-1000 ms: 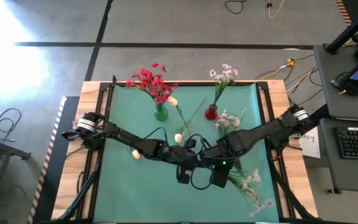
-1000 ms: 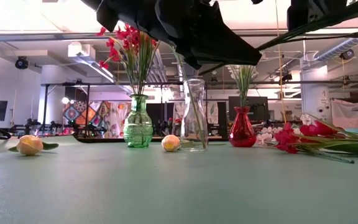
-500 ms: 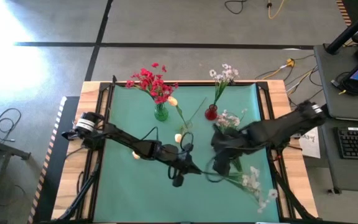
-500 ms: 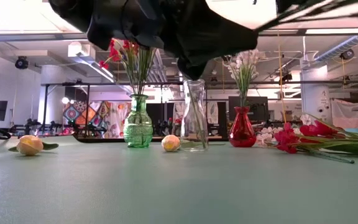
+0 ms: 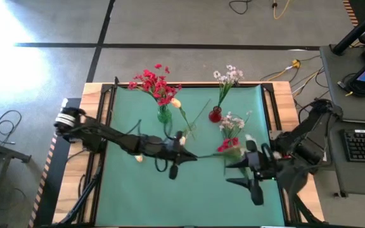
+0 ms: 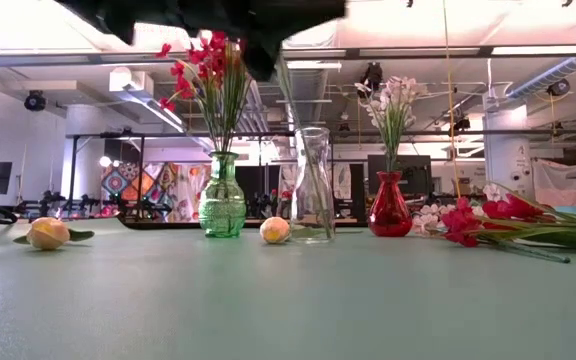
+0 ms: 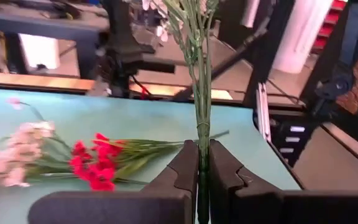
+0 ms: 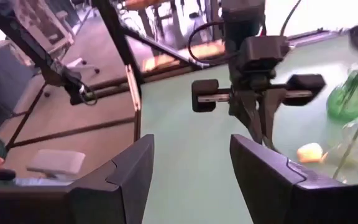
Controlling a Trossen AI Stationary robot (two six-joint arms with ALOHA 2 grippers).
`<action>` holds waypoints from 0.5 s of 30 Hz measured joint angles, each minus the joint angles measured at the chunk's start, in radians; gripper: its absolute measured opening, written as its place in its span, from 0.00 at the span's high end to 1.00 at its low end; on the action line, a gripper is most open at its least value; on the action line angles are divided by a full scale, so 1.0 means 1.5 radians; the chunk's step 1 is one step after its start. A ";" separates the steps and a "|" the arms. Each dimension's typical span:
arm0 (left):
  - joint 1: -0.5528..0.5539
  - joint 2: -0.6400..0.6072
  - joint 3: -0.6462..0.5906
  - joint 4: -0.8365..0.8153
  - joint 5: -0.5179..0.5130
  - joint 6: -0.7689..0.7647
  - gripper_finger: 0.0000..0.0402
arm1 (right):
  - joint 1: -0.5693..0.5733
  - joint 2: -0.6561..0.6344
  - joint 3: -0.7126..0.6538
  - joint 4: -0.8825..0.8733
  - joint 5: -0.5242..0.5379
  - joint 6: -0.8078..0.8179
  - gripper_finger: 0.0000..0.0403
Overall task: Sort flowers into vase by color
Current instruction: Put the right white flower into the red vase
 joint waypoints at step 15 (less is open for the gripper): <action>-0.001 -0.240 -0.112 0.055 -0.105 0.036 1.00 | 0.041 0.069 0.000 0.035 0.022 -0.172 0.50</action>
